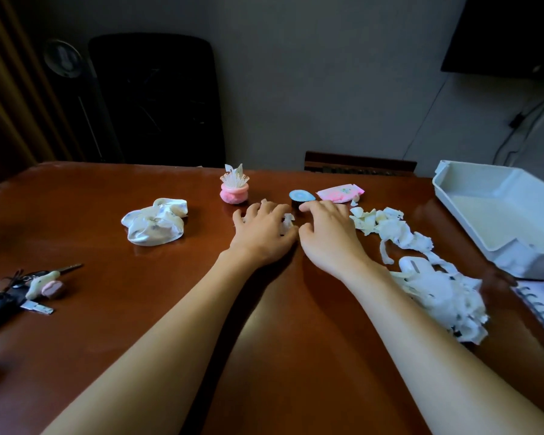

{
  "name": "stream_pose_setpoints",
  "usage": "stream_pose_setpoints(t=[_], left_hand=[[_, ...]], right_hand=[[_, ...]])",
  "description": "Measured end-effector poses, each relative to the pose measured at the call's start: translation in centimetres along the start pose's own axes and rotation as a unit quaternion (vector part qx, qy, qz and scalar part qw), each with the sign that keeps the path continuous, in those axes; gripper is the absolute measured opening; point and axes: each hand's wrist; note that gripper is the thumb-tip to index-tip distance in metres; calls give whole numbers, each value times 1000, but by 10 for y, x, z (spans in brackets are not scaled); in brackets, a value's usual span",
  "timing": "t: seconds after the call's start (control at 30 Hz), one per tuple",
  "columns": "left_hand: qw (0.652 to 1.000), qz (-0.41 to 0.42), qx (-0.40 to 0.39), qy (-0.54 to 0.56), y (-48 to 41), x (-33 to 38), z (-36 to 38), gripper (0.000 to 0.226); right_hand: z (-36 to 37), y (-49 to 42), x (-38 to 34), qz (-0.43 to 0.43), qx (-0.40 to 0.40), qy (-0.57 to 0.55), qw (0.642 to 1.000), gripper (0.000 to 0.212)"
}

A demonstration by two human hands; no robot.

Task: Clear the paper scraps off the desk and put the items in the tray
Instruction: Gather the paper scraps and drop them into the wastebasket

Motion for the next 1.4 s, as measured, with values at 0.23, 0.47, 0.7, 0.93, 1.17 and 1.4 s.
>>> stream_pose_setpoints(t=[0.23,0.47,0.7,0.93,1.17,1.4], left_hand=[[997,51,-29,49,10,18,8,33],[997,43,-16,66,11,32,12,32],[999,49,8,6,8,31,21,46],[998,51,22,2,6,26,24,40],[999,37,30,23,5,28,24,27],[998,24,52,24,14,32,21,17]], right_hand=[[-32,16,57,41,-80,104,991,51],[-46,5,104,68,-135,97,984,62],[-29,-17,114,45,-195,72,977,80],[-30,-32,109,21,-219,83,972,78],[-29,-27,102,21,-258,105,960,69],[-32,-14,100,-53,-251,101,961,66]])
Point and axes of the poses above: each hand's wrist, its own y-axis away from the middle knuckle, its own z-axis out of the palm, x = y × z, and after that the axes turned 15 degrees about y, right-handed
